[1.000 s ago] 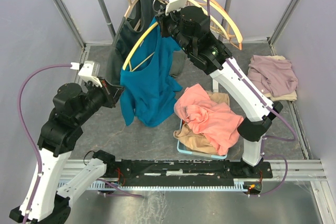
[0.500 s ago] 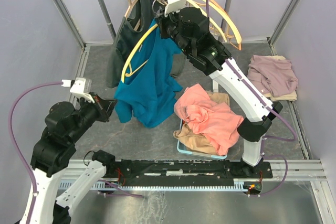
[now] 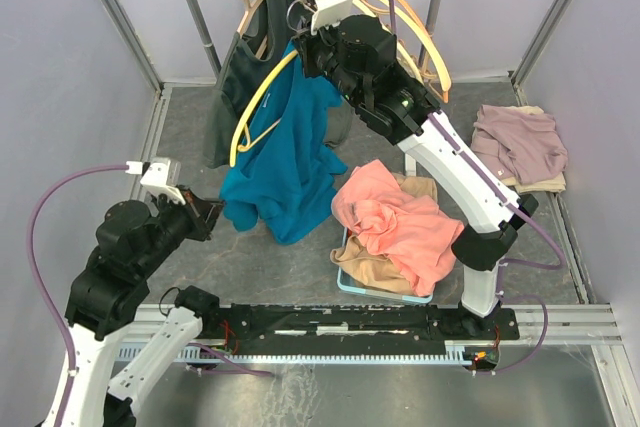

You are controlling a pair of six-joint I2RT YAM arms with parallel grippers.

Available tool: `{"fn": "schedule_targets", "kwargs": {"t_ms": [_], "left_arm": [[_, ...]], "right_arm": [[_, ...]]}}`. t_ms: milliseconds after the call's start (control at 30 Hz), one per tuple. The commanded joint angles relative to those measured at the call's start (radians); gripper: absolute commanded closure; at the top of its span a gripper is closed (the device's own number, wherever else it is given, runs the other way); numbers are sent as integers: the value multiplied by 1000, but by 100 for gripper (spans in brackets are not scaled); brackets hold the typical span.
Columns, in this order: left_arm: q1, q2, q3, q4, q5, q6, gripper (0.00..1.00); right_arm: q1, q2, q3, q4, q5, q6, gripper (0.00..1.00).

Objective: Remove the t-shirt from the hanger

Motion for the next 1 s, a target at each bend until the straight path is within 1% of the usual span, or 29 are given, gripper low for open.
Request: {"fn": "schedule_targets", "kwargs": {"t_ms": [0, 33, 67, 133, 167, 233, 367, 533, 667, 967], "left_arm": [[0, 3, 3, -36, -2, -30, 97], [0, 12, 12, -27, -2, -30, 95], [1, 24, 22, -21, 0, -30, 87], [1, 62, 54, -11, 6, -28, 68], [0, 77, 71, -9, 7, -28, 61], [1, 96, 104, 1, 7, -26, 51], [0, 127, 167, 23, 10, -23, 49], [1, 169, 240, 67, 59, -8, 46], [1, 189, 272, 102, 73, -7, 41], [1, 287, 328, 138, 65, 29, 33]], "right_arm": [[-16, -24, 70, 116, 36, -5, 99], [-15, -23, 70, 118, 29, -4, 99], [-15, -22, 71, 119, 24, -2, 99], [-13, -22, 70, 119, 17, 2, 99], [-12, -23, 68, 119, 13, 4, 99], [-7, -28, 60, 119, 4, 7, 99], [4, -49, 17, 129, 5, 6, 99], [13, -70, -22, 135, 17, -5, 99], [15, -80, -36, 133, 17, -9, 99], [29, -103, -72, 138, 11, -21, 99]]}}
